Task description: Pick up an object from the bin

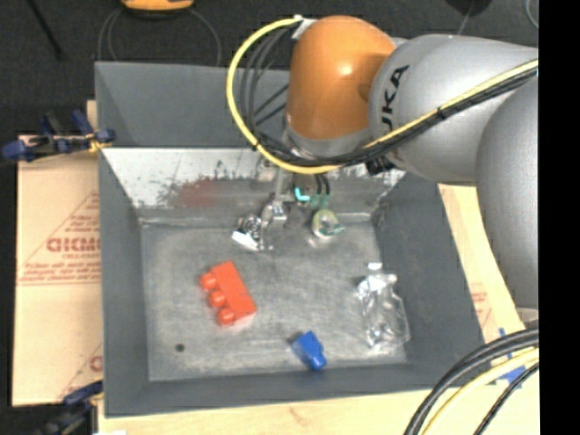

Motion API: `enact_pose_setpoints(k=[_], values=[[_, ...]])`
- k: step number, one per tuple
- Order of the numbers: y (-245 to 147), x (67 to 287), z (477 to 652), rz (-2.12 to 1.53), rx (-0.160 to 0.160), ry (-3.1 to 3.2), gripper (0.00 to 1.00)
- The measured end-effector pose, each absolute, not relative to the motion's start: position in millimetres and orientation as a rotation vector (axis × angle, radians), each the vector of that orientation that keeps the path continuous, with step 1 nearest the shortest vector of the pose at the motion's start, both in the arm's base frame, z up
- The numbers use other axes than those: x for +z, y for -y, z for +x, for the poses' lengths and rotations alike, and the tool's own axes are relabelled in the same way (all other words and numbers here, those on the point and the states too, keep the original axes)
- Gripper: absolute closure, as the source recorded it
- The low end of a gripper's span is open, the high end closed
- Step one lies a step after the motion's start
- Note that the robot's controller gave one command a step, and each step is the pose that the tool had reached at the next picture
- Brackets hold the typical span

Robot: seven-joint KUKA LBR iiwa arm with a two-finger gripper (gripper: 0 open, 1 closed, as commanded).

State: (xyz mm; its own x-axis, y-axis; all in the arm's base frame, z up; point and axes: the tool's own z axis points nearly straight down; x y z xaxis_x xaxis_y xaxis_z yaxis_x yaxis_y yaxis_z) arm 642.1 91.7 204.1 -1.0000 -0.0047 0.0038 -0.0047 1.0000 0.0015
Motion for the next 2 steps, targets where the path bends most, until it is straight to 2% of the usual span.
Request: enact_pose_setpoints(k=[1,2], values=[[-83.3,82.7,628.9,0.421,-0.001,3.133,0.00],[-83.5,79.8,625.6,0.415,-0.004,3.120,1.00]])
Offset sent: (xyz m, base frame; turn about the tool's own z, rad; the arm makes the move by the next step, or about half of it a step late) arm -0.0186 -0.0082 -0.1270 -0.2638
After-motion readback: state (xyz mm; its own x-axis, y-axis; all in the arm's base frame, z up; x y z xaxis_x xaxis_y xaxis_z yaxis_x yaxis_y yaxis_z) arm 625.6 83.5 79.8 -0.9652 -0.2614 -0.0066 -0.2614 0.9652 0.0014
